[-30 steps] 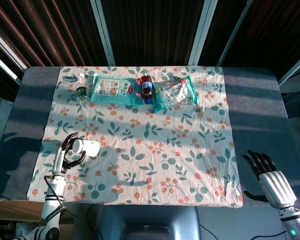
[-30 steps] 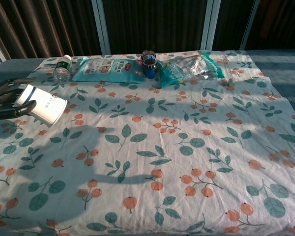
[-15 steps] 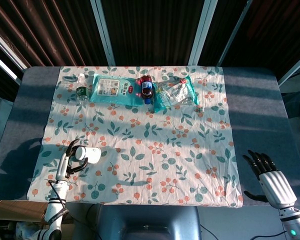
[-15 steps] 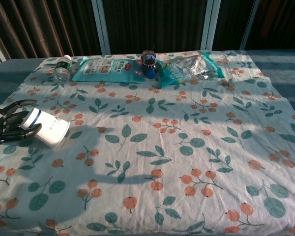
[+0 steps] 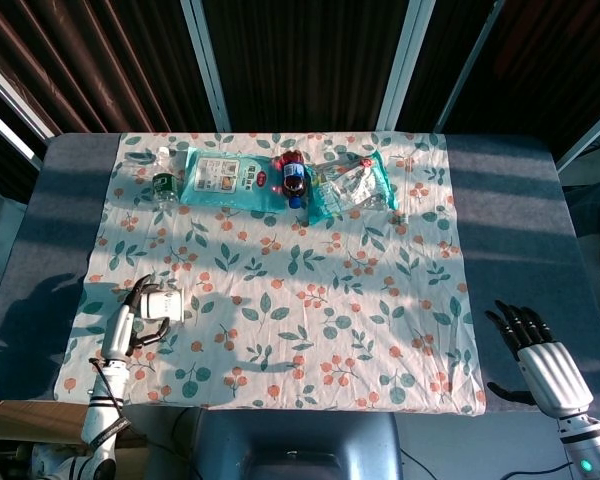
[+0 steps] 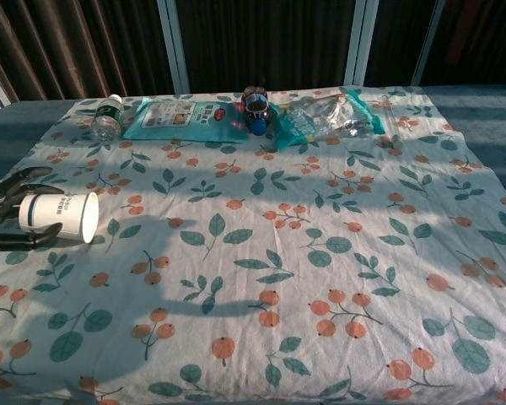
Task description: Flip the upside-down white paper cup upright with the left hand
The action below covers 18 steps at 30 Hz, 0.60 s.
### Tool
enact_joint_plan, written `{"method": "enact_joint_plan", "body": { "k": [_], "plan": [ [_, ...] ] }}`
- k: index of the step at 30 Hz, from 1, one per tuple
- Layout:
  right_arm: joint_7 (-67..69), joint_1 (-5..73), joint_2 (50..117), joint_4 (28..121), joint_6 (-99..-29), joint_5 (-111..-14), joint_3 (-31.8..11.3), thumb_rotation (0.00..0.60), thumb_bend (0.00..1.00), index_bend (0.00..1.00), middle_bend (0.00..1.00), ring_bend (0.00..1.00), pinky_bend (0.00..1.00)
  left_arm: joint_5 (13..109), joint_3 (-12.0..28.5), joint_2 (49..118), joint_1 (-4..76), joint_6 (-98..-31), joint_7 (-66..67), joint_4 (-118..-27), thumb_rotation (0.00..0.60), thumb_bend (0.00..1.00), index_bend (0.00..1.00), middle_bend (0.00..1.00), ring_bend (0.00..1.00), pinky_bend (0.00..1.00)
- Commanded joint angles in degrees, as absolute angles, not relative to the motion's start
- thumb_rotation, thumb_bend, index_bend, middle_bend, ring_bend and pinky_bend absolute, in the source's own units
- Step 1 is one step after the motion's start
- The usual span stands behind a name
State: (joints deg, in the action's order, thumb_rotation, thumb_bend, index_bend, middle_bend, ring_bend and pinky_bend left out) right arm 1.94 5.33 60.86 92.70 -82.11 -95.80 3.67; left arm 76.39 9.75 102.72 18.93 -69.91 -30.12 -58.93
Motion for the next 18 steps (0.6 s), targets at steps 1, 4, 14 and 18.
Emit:
{"method": "enact_joint_plan", "body": {
  "k": [1, 4, 14, 18],
  "plan": [
    [1.9, 5.3, 60.9, 92.7, -82.0, -95.8, 3.7, 0.6, 0.18, 0.0, 0.0, 0.0, 0.14, 77.8, 8.9, 102.5, 19.2, -71.0, -28.1, -57.5, 0.6, 0.36, 0.07, 0.14, 0.06, 0.16],
    [1.9, 5.3, 60.9, 92.7, -82.0, -95.8, 3.7, 0.6, 0.18, 0.0, 0.0, 0.0, 0.14, 78.3, 8.6, 102.3, 19.2, -71.4, -27.2, -57.2, 0.6, 0.36, 0.07, 0.12, 0.04, 0.16],
    [1.7, 5.4, 60.9, 92.7, -81.8, -95.8, 3.8, 0.6, 0.18, 0.0, 0.0, 0.0, 0.14, 81.1, 5.0, 95.1, 21.5, -67.3, -10.8, -60.8, 0.6, 0.36, 0.08, 0.09, 0.01, 0.13],
    [1.8, 5.4, 60.9, 92.7, -81.8, -95.9, 3.8, 0.6, 0.18, 0.0, 0.0, 0.0, 0.14, 79.0, 4.7, 92.1, 22.1, -64.2, -4.2, -66.0, 0.6, 0.36, 0.1, 0.09, 0.01, 0.12]
  ]
}}
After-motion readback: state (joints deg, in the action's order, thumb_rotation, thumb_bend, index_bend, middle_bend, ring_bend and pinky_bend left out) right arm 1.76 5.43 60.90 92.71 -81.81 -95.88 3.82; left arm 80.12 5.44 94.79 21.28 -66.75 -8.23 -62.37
